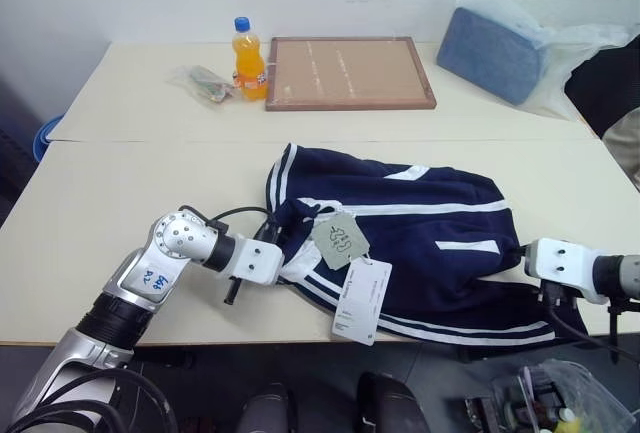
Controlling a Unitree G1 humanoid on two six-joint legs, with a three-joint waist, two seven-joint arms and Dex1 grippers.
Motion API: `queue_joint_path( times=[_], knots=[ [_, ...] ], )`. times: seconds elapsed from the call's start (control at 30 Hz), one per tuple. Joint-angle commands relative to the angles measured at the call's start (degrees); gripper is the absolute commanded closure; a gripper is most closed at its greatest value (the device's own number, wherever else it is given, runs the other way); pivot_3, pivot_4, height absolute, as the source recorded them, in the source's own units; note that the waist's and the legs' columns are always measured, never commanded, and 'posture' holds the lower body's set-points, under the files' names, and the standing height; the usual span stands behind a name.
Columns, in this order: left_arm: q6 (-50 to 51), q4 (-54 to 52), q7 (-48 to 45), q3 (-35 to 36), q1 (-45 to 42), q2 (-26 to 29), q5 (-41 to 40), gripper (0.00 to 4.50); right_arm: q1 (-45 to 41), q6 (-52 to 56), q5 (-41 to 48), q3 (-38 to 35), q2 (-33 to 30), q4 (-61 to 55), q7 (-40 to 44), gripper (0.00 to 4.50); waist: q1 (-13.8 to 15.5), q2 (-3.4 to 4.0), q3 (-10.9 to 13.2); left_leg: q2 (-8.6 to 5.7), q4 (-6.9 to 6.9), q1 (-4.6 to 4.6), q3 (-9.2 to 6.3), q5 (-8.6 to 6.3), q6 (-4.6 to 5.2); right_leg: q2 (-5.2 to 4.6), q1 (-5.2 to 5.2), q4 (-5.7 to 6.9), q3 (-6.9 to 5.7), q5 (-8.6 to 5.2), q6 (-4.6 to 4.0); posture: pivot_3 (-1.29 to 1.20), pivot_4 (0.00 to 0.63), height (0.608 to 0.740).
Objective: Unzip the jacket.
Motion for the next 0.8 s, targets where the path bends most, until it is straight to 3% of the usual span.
queue_joint_path(
  times=[0.03, 0.23, 0.5, 0.67, 0.8],
  knots=[
    [0.38, -0.66, -0.09, 0.40, -0.85, -0.17, -0.52, 4.50, -1.96, 1.36, -0.79, 1.63, 2.13, 1.32, -2.32, 2.31, -0.05, -0.01, 0.00, 0.01, 0.01, 0.00, 0.00, 0.00, 0.00, 0.01, 0.02, 0.00, 0.00, 0.00, 0.00, 0.00, 0.150, 0.740],
    [1.05, -1.01, -0.19, 0.65, -1.26, -0.27, -0.70, 4.50, -1.97, 1.20, -0.53, 3.28, 1.68, 3.68, -0.09, 4.34, -0.03, -0.02, -0.01, 0.01, 0.01, 0.01, -0.01, 0.00, 0.00, 0.01, 0.04, -0.02, 0.00, 0.00, 0.00, 0.00, 0.150, 0.740],
    [2.60, -0.67, -0.29, 1.45, -1.08, 0.49, -1.16, 4.50, 0.57, -5.00, -0.77, 1.84, -2.94, 4.78, 3.82, 4.43, 0.26, -0.02, -0.01, 0.00, 0.00, 0.02, -0.01, 0.00, 0.00, -0.01, 0.05, -0.03, -0.02, 0.00, 0.00, 0.00, 0.150, 0.740],
    [-2.18, 6.52, -1.41, 3.50, -1.47, 4.35, -0.86, 4.50, 4.86, -21.60, -2.39, -2.74, -12.33, 10.51, 6.75, 4.43, 0.00, 0.01, 0.00, 0.00, -0.04, -0.01, -0.01, -0.01, 0.01, -0.01, 0.05, -0.09, -0.05, 0.00, 0.00, 0.00, 0.150, 0.740],
    [-4.81, 9.88, -2.58, 4.60, -1.18, 6.73, -1.96, 4.50, 12.64, -29.49, 3.11, -8.15, -15.78, 11.37, 13.56, 4.43, -0.26, 0.01, 0.00, 0.06, -0.15, 0.13, 0.00, 0.00, -0.01, 0.04, 0.06, -0.10, -0.01, -0.01, -0.01, 0.00, 0.150, 0.740]
  ],
)
